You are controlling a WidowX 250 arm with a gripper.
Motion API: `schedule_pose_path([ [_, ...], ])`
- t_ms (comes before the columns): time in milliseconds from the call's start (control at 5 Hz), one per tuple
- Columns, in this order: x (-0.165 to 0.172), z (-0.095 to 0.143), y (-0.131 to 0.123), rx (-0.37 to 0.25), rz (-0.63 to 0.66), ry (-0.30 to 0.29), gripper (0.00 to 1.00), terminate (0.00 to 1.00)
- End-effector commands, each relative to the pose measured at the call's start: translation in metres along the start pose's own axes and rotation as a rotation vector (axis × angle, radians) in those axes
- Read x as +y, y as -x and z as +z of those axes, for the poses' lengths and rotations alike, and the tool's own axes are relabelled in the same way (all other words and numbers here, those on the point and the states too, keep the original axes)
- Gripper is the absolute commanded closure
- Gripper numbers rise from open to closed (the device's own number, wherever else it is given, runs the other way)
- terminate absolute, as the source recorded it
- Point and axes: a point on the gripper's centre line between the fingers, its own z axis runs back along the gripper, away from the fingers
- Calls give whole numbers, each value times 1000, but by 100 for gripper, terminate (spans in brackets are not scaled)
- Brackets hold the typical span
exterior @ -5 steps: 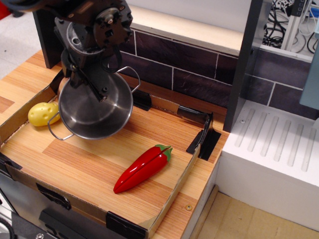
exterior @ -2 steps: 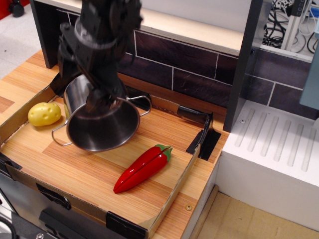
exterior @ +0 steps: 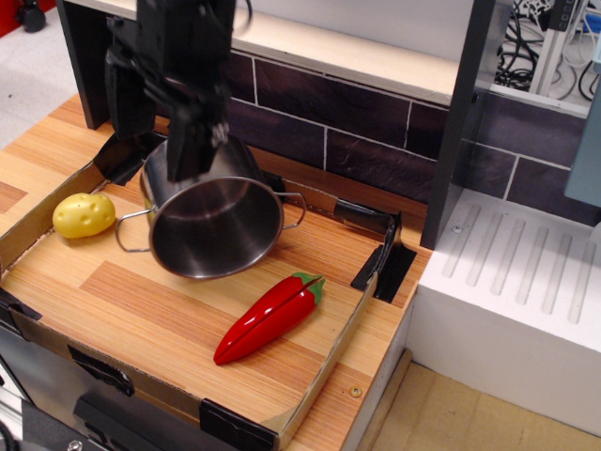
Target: Topple metal pot
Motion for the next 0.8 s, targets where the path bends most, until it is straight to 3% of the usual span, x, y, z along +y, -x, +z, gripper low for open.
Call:
schedule_pose_path([
  [0, 17, 64, 13, -232, -40, 318, 0, 0],
  [200, 29, 100, 15, -321, -26, 398, 0, 0],
  [400, 39, 126, 15, -360, 43, 431, 0, 0],
  [600, 39, 126, 15, -360, 43, 431, 0, 100],
])
